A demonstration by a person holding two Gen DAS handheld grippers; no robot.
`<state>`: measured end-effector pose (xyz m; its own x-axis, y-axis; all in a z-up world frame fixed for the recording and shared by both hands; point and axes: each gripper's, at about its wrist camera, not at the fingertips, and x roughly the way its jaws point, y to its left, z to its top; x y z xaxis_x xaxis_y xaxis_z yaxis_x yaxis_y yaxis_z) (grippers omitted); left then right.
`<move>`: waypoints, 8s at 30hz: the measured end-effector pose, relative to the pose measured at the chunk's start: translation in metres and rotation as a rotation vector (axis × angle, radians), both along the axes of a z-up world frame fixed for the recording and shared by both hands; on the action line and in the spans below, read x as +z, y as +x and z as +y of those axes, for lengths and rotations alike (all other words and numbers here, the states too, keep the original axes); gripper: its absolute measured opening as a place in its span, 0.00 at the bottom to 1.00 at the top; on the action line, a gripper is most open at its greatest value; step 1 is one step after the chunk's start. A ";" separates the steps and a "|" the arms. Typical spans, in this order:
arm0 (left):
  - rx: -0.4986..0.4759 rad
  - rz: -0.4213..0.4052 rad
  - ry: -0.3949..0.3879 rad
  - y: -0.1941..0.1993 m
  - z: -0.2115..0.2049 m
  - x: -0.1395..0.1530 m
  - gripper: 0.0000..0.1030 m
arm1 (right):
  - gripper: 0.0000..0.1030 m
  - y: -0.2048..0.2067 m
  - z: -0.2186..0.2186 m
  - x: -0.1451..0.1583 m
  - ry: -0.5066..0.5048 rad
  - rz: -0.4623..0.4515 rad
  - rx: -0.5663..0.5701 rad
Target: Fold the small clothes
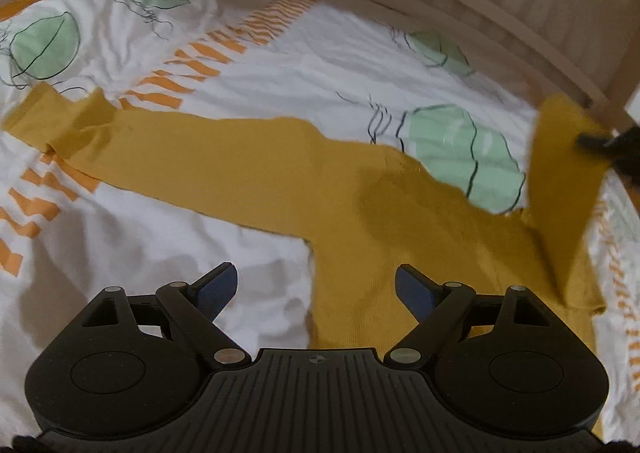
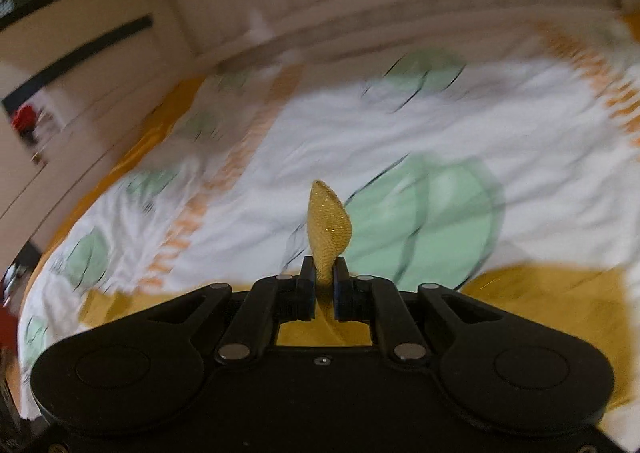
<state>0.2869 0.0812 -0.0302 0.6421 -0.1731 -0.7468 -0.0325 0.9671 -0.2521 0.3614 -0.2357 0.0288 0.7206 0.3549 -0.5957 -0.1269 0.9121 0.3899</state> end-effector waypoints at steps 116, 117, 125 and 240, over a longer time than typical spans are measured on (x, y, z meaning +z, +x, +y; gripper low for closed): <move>-0.165 0.025 -0.088 0.064 -0.100 -0.062 0.09 | 1.00 -0.135 -0.049 -0.093 -0.018 0.091 0.054; -0.176 0.006 -0.078 0.064 -0.101 -0.058 0.09 | 1.00 -0.135 -0.049 -0.093 -0.018 0.091 0.054; -0.181 -0.167 0.084 0.065 -0.092 -0.008 0.09 | 1.00 -0.136 -0.047 -0.093 -0.019 0.090 0.054; -0.431 -0.271 -0.118 0.029 -0.182 0.043 0.58 | 1.00 -0.123 -0.134 -0.069 0.031 0.046 -0.237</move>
<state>0.3161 -0.1008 0.0125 0.6612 -0.5372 -0.5237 0.4440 0.8429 -0.3041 0.2387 -0.3701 -0.0403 0.7583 0.1978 -0.6212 0.1075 0.9019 0.4184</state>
